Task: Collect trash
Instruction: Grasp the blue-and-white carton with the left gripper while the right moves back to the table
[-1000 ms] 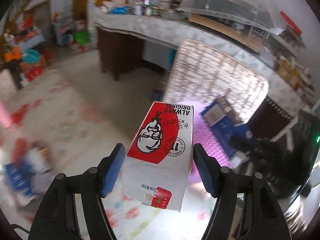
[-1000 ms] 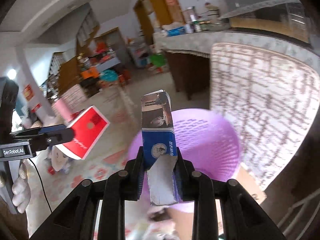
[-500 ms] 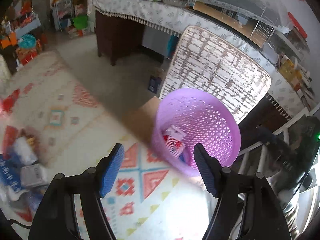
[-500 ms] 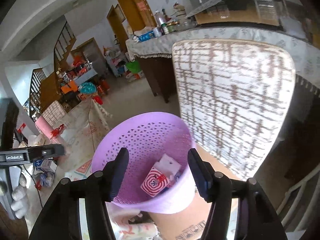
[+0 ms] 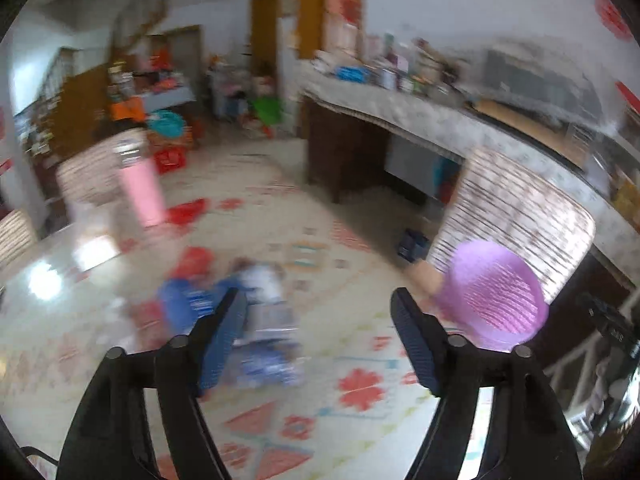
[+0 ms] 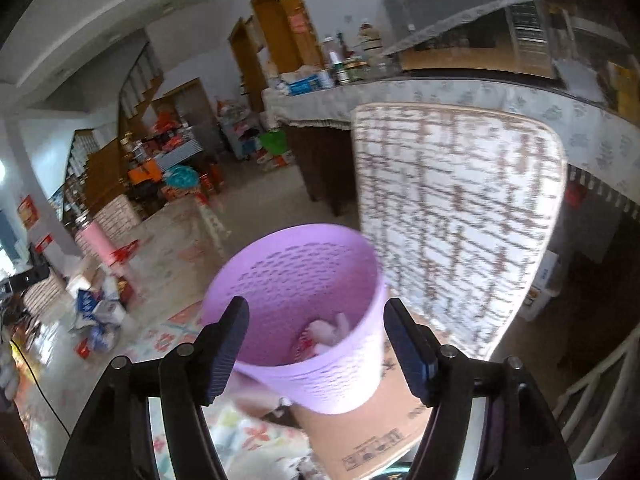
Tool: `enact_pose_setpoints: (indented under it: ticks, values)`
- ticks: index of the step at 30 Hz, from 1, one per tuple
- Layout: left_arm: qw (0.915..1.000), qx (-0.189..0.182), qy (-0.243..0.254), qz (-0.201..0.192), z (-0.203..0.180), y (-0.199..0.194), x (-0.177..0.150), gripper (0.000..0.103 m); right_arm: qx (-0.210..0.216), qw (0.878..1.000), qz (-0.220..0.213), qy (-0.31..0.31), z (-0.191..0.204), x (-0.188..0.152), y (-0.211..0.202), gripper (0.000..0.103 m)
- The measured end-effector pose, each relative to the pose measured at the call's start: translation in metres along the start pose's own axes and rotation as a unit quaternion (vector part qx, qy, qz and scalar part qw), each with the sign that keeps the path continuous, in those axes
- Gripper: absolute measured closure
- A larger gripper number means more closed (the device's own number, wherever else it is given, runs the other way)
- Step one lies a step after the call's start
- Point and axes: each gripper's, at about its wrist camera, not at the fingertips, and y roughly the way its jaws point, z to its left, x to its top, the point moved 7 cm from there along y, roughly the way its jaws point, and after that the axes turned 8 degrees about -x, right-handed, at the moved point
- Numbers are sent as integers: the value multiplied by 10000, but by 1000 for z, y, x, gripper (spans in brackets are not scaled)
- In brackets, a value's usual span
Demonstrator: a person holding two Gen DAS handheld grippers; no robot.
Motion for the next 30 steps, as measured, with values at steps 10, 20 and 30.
enact_pose_setpoints:
  ticks: [10,20,30]
  values:
    - [9860,1213,-1142,117,150,-41,-57,17,863,9934,494,-578,100,-39,18,25]
    - [9799,464,-1724,885,181,29,-75,17,1313,9815,910,-1052,186,-80,28,23]
    - [9785,442,-1558,1278,168,113,-43,17,1398,9765,1180,-1140,226,-94,43,23]
